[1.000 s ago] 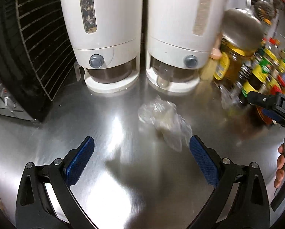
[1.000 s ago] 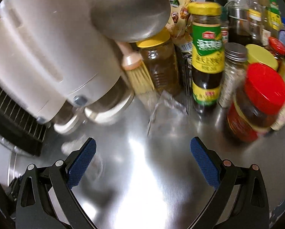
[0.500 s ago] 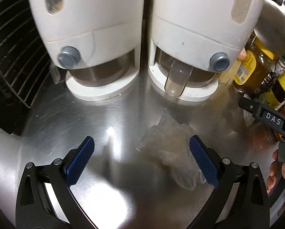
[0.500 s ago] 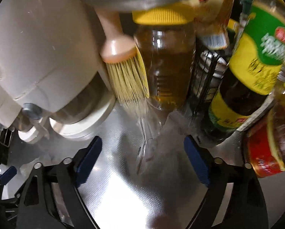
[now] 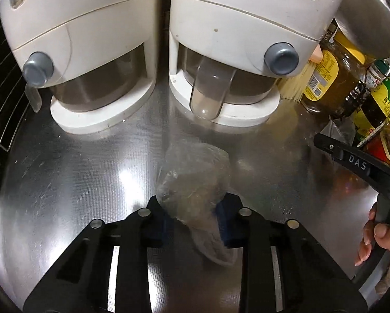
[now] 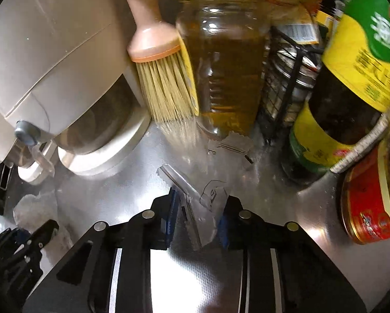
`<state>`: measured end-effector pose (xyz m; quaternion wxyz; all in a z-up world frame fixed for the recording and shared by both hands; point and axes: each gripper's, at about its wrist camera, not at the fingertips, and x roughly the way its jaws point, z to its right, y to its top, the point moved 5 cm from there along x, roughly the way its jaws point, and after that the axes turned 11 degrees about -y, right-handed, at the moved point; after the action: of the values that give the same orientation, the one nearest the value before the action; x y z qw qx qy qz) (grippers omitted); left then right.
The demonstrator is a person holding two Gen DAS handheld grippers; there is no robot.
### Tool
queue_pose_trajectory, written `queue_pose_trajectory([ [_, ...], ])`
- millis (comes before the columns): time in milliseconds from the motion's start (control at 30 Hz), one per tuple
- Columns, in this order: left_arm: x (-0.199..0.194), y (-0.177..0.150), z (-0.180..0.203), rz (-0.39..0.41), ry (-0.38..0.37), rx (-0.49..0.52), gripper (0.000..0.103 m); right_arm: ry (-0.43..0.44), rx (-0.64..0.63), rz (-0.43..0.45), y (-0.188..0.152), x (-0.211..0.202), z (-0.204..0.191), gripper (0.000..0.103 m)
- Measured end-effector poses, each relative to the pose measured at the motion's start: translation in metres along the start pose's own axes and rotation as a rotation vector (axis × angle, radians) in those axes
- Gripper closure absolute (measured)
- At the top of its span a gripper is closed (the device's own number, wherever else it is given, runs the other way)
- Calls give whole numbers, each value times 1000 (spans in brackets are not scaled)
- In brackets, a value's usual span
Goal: Collect trash
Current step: 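Grasp the clear plastic bag with the left tool while the right tool grasps the clear zip bag, then carry both plastic bags over the bin and open both tools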
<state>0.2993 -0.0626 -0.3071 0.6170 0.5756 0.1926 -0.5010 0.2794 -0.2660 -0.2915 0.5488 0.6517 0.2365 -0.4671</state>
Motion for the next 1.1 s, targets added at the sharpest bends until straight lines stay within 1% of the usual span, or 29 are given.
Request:
queue_pose_trajectory([
  [100,-6,-6,-1,1,13,6,82,18,-7,-1,-11,-8,7,77],
  [167,-13,-9,-1,12,30,11,83,56,-16,12,-19,-20,5,77],
  [233,-24,-16,-2,28,40,5,83,73,-44,33,-29,-34,1,77],
  [367,-50,-29,-1,52,62,2,83,101,-103,75,-51,-66,-6,77],
  [533,-89,-44,5,90,87,17,83,134,-121,115,-73,-103,-5,77],
  [600,-105,-51,9,112,97,27,83,141,-129,130,-71,-117,-10,77],
  [700,-131,-69,20,150,132,53,83,147,-134,160,-81,-140,-11,77],
  [733,-136,-74,22,157,131,56,83,149,-133,166,-81,-143,-9,77],
  [833,-155,-95,31,184,128,61,83,155,-126,185,-96,-164,-5,77],
  [933,-169,-116,39,207,122,66,83,150,-132,204,-120,-182,0,77],
  [1100,-186,-159,50,223,111,65,83,170,-130,193,-161,-196,7,77],
])
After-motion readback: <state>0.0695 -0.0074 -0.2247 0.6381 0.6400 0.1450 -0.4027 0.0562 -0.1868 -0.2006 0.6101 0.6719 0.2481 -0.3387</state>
